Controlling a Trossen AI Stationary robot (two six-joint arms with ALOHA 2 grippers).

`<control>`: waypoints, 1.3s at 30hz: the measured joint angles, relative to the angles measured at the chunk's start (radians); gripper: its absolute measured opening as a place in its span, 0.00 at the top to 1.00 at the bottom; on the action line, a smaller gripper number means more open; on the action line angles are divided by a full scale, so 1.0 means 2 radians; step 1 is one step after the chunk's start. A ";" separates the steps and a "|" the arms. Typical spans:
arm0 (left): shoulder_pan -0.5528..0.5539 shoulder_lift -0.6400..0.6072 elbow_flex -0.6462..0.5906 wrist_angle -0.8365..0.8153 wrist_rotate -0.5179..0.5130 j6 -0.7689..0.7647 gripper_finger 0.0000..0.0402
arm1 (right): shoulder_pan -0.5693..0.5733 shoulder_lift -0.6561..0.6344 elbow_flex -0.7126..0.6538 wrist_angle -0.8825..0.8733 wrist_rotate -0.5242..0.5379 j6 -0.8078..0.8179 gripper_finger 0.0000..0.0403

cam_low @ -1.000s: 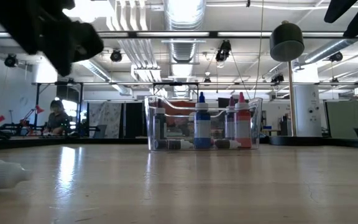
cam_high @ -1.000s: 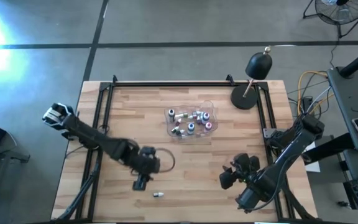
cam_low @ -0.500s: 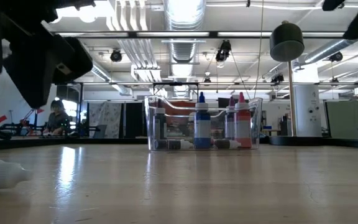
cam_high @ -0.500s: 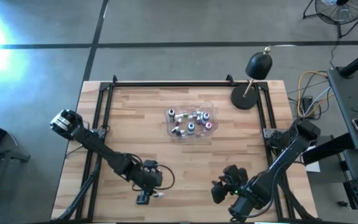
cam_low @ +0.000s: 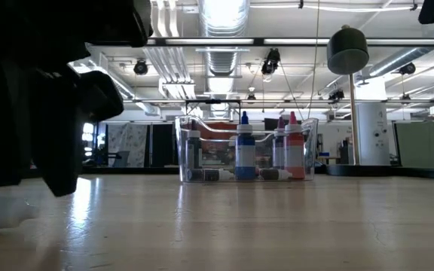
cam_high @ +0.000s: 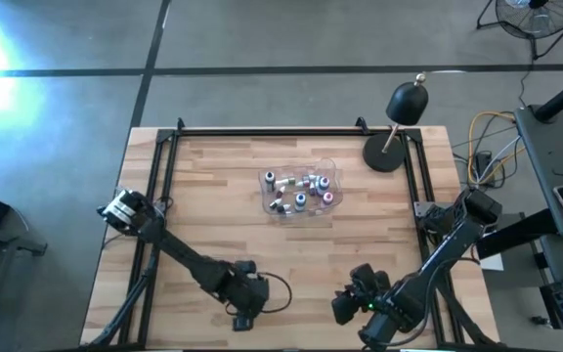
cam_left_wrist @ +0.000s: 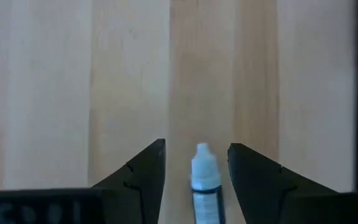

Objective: Pick & Place food coloring
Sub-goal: Put the small blue food coloring bottle into the transparent bin

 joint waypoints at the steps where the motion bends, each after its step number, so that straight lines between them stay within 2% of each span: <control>1: -0.003 0.005 0.009 -0.016 -0.005 0.002 0.63 | 0.001 0.000 0.000 0.001 -0.001 0.000 0.60; 7: -0.016 0.024 0.048 -0.088 -0.049 0.008 0.63 | 0.005 0.000 0.000 0.000 -0.001 -0.001 0.62; 21: -0.030 0.027 0.047 -0.085 -0.049 -0.058 0.63 | 0.006 0.000 -0.006 -0.001 -0.001 -0.010 0.63; 39: -0.036 0.052 0.046 -0.075 -0.073 -0.058 0.63 | 0.006 0.000 -0.007 -0.001 0.001 -0.011 0.65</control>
